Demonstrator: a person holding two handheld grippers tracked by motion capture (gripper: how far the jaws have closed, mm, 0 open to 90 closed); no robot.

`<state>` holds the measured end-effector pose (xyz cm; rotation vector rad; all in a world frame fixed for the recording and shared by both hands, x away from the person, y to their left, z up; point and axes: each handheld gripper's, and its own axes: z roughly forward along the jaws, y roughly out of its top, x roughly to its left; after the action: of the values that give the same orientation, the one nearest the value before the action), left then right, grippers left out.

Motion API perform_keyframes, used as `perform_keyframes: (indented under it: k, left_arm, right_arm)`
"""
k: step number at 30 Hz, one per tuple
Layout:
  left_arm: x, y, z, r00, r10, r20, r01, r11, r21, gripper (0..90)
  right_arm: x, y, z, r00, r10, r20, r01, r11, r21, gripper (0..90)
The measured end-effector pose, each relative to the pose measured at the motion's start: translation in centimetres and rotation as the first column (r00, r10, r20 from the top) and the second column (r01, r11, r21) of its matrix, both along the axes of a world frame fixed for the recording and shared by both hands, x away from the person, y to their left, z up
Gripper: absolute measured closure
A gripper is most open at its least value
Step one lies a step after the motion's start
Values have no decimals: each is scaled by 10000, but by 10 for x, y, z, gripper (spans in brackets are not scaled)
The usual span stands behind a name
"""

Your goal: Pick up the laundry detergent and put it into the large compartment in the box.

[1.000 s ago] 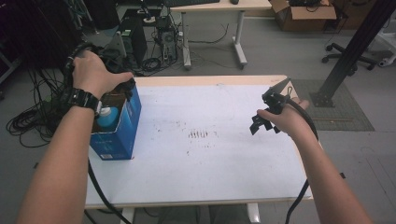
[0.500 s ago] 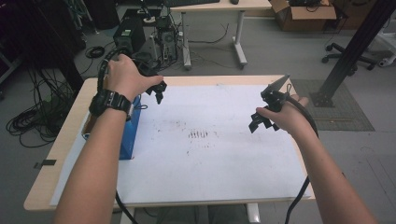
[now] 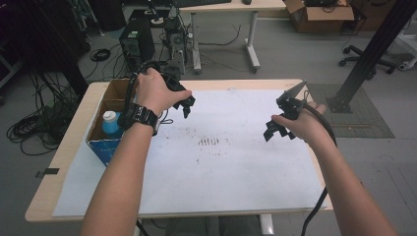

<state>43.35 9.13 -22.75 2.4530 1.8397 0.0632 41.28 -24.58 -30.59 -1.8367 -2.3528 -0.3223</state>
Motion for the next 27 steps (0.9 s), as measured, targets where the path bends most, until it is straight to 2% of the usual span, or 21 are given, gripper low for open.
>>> perform_keyframes:
  k: [11,14,17,22,27]
  left_arm:
    - [-2,-8,-15,9998,-146,-110,146,9999,6,51]
    - [-3,-10,-16,9999,-140,-99,140,9999,40,52]
    - [-3,-10,-17,10000,-74,3,74,9998,-180,51]
    - [-3,-9,-16,10000,-74,14,74,9996,-280,51]
    - [-3,-8,-17,10000,-92,7,92,9997,-237,51]
  right_arm:
    - [1,4,-2,10000,95,7,-95,10000,1,65]
    - [0,4,-1,10000,69,13,-69,10000,2,65]
    - [0,4,-1,10000,86,20,-86,10000,-16,65]
    - [0,5,0,9999,119,44,-119,9999,5,65]
    - [-1,6,-1,9999,118,11,-118,9999,17,65]
